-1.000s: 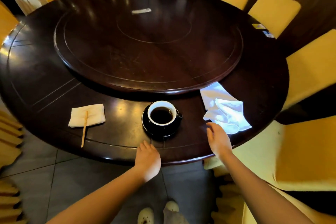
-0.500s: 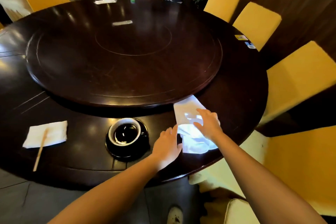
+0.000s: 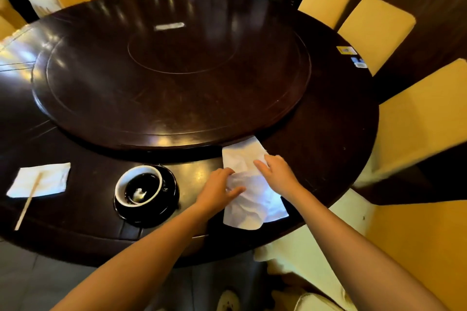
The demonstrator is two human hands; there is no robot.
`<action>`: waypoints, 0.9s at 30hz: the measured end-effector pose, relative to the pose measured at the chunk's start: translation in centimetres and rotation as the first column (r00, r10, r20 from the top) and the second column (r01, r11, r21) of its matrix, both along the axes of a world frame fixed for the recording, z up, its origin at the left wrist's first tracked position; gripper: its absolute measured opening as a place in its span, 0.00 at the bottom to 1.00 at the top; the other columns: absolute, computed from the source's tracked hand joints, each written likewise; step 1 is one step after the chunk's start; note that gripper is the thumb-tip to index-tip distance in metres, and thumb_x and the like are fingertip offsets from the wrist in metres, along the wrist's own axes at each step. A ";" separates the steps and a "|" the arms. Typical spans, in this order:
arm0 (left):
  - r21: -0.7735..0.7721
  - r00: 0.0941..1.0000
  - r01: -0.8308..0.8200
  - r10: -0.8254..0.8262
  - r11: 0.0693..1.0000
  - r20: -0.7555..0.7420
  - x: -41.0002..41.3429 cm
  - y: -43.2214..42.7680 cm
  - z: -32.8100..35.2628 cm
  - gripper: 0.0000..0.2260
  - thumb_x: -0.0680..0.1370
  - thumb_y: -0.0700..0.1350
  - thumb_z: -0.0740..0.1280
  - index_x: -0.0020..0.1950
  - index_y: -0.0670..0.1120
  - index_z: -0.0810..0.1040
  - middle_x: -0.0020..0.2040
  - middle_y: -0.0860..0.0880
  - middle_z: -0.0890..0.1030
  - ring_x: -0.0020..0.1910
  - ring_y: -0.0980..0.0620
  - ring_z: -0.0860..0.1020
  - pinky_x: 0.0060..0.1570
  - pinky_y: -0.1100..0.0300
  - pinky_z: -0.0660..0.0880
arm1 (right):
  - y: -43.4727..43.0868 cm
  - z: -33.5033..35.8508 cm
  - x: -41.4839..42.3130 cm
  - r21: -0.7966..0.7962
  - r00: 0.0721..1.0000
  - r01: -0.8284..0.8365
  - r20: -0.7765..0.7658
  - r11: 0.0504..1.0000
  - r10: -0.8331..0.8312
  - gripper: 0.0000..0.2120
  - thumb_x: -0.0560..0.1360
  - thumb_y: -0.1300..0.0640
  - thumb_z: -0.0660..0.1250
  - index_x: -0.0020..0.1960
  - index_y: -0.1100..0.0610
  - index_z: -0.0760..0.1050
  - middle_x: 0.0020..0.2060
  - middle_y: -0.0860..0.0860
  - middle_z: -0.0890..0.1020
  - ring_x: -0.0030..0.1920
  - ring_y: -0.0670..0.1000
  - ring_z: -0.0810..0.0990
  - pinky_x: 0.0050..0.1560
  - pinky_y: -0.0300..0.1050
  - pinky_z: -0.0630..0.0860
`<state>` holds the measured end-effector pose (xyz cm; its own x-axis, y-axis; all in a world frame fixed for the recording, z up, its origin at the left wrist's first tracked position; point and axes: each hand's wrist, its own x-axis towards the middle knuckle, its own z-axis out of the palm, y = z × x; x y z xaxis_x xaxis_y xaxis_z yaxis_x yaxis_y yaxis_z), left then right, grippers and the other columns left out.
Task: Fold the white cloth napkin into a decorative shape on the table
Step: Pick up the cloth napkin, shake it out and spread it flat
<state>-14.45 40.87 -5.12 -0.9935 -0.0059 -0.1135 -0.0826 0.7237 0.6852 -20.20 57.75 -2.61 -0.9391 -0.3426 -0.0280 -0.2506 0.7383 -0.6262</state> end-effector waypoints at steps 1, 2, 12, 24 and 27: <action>-0.004 0.999 -0.043 0.042 0.999 -0.024 -0.3 0.2 0.4 0.07 0.74 0.47 0.67 0.48 0.45 0.76 0.46 0.47 0.78 0.47 0.48 0.76 0.44 0.57 0.70 | -0.1 0.9 -0.3 -0.043 1.000 0.001 -0.009 0.999 -0.001 0.19 0.78 0.52 0.61 0.30 0.58 0.65 0.27 0.53 0.67 0.35 0.56 0.69 0.36 0.46 0.59; 0.048 0.992 -0.118 0.120 0.992 -0.036 -0.7 0.5 1.2 0.03 0.75 0.45 0.66 0.44 0.46 0.76 0.42 0.47 0.78 0.44 0.47 0.76 0.43 0.54 0.72 | -0.3 1.9 -0.4 -0.124 1.000 0.016 0.003 0.992 -0.016 0.19 0.78 0.52 0.61 0.31 0.61 0.69 0.26 0.53 0.68 0.32 0.53 0.69 0.33 0.45 0.59; 0.393 0.913 -0.153 0.282 0.907 -0.296 -5.2 1.4 12.7 0.05 0.78 0.40 0.61 0.47 0.44 0.76 0.41 0.51 0.76 0.39 0.57 0.74 0.35 0.73 0.69 | -0.1 13.3 -2.2 -0.085 0.977 -0.209 -0.050 0.974 0.205 0.09 0.72 0.52 0.68 0.48 0.56 0.74 0.42 0.47 0.78 0.44 0.47 0.76 0.45 0.47 0.73; -0.152 0.947 0.281 -0.300 0.948 -0.117 -6.6 -4.3 17.1 0.09 0.78 0.47 0.63 0.46 0.43 0.79 0.40 0.47 0.78 0.42 0.49 0.76 0.39 0.58 0.67 | 4.9 18.2 -5.8 -0.451 0.900 0.282 -0.183 0.847 -0.397 0.14 0.79 0.55 0.57 0.36 0.56 0.65 0.35 0.53 0.72 0.42 0.52 0.70 0.44 0.44 0.63; -0.156 0.948 0.191 -0.223 0.969 -0.227 -7.0 -4.7 17.6 0.11 0.79 0.46 0.60 0.36 0.49 0.74 0.33 0.51 0.75 0.35 0.53 0.73 0.35 0.59 0.65 | 6.2 18.5 -6.1 -0.405 0.850 0.333 -0.262 0.851 -0.457 0.15 0.79 0.53 0.55 0.34 0.52 0.61 0.31 0.48 0.69 0.40 0.51 0.69 0.42 0.41 0.61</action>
